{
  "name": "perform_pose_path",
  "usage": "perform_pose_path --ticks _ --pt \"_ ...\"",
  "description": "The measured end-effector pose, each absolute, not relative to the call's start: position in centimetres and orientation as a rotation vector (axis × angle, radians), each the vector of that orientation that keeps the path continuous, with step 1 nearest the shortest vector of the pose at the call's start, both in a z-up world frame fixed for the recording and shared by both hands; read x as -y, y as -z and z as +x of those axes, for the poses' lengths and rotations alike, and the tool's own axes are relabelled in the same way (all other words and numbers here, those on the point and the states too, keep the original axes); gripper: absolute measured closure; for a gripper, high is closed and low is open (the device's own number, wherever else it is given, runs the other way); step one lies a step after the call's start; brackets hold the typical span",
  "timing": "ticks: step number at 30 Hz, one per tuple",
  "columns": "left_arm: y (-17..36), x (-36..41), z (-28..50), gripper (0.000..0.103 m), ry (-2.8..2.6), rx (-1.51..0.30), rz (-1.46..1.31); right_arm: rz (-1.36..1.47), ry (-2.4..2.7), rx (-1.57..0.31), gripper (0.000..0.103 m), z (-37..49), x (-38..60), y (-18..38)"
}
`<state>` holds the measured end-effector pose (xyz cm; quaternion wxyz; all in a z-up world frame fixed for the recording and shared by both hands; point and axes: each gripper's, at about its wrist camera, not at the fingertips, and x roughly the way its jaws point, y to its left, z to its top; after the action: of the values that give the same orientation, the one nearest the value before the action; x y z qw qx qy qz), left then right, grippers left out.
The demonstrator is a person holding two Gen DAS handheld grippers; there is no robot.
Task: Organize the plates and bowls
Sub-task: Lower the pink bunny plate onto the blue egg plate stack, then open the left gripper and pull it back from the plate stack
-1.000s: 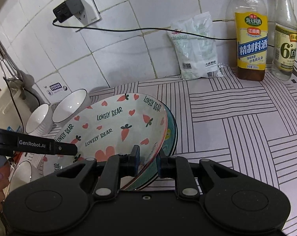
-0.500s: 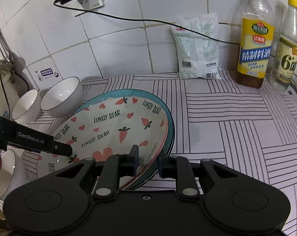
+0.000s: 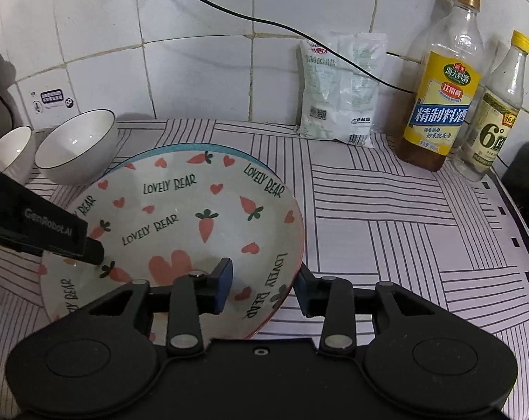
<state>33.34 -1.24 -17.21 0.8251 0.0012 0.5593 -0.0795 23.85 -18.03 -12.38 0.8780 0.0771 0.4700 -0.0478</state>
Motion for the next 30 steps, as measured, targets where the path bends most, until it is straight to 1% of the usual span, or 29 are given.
perform_pose_path --ticks 8,11,14,19,21,23,25,27,28,30 --pt "17.3 1.8 33.6 0.071 0.14 -1.199 0.044 0.127 0.138 -0.895 0.058 23.8 17.3 13.5" --pt "17.3 2.1 33.4 0.071 0.137 -1.195 0.07 0.056 0.14 -0.876 0.057 23.9 16.6 13.9" --pt "17.0 1.9 33.0 0.071 0.15 -1.205 0.057 0.032 0.123 -0.838 0.054 23.6 16.6 14.2" --pt "15.1 1.5 30.9 0.071 0.173 -1.165 0.083 0.176 0.091 -0.86 0.053 22.6 18.4 13.0" --pt "14.0 1.2 29.9 0.071 0.192 -1.141 0.077 0.217 0.082 -0.859 0.051 22.0 18.9 12.1" --pt "12.6 0.7 28.8 0.071 0.202 -1.114 0.075 0.228 0.066 -0.854 0.047 21.5 19.1 11.2" --pt "11.5 0.2 27.9 0.071 0.214 -1.095 0.064 0.241 0.04 -0.851 0.046 21.0 19.3 10.3" --pt "10.3 -0.5 26.7 0.071 0.231 -1.074 0.06 0.246 0.017 -0.845 0.043 20.4 19.4 9.5" --pt "9.7 -0.8 26.1 0.071 0.239 -1.06 0.068 0.245 0.012 -0.841 0.039 20.2 19.4 9.0" --pt "8.7 -1.3 25.0 0.07 0.252 -1.037 0.088 0.238 0.005 -0.834 0.037 19.9 19.3 8.1"
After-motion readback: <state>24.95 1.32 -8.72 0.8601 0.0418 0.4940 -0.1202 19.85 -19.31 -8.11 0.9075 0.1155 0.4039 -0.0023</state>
